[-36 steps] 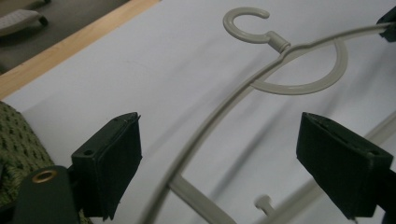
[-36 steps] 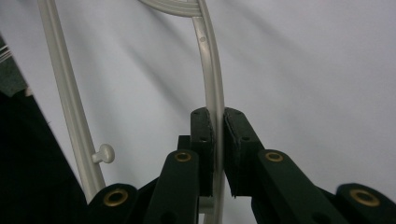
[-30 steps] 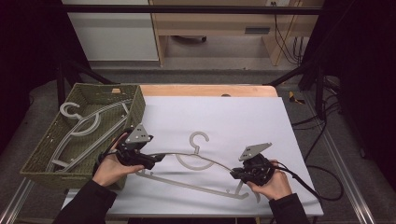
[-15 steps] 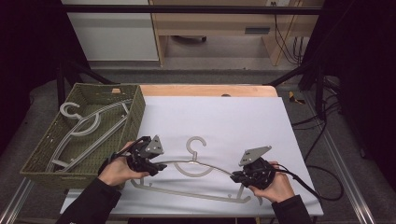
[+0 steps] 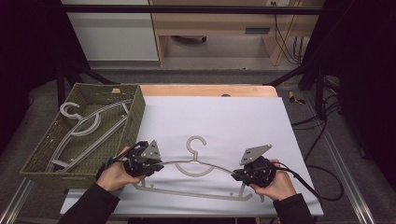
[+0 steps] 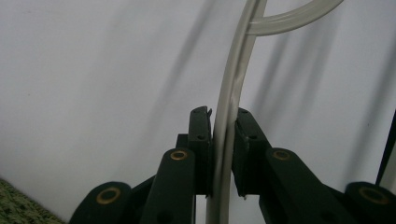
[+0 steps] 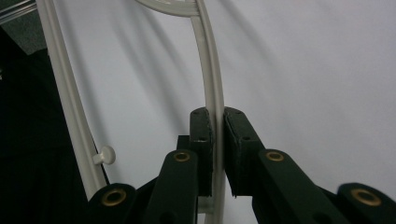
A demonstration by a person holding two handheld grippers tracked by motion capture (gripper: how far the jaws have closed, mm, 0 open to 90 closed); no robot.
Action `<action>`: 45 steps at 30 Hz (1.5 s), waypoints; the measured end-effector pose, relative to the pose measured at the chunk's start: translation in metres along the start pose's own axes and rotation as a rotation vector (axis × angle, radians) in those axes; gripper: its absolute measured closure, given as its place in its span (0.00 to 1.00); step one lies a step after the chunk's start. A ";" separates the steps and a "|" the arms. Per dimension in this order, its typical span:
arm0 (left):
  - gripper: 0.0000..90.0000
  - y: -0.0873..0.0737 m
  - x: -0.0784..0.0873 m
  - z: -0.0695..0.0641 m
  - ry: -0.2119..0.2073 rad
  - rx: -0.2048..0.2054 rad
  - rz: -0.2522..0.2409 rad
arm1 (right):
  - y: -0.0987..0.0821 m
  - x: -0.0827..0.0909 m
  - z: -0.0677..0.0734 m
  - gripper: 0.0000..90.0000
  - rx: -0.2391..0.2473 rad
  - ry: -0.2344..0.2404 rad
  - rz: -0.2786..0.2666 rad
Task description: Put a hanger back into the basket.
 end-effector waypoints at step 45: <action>0.91 0.015 0.062 0.008 0.294 0.230 -0.332 | -0.014 0.033 -0.042 0.22 -0.337 -0.230 -0.412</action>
Point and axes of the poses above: each handheld gripper's, and its own axes: x roughly backward along the jaws, y roughly out of its top, z roughly to its left, the point moved 4 cm from there along -x, roughly forward along the jaws, and after that the axes turned 7 degrees about -y, right-handed, at the moved point
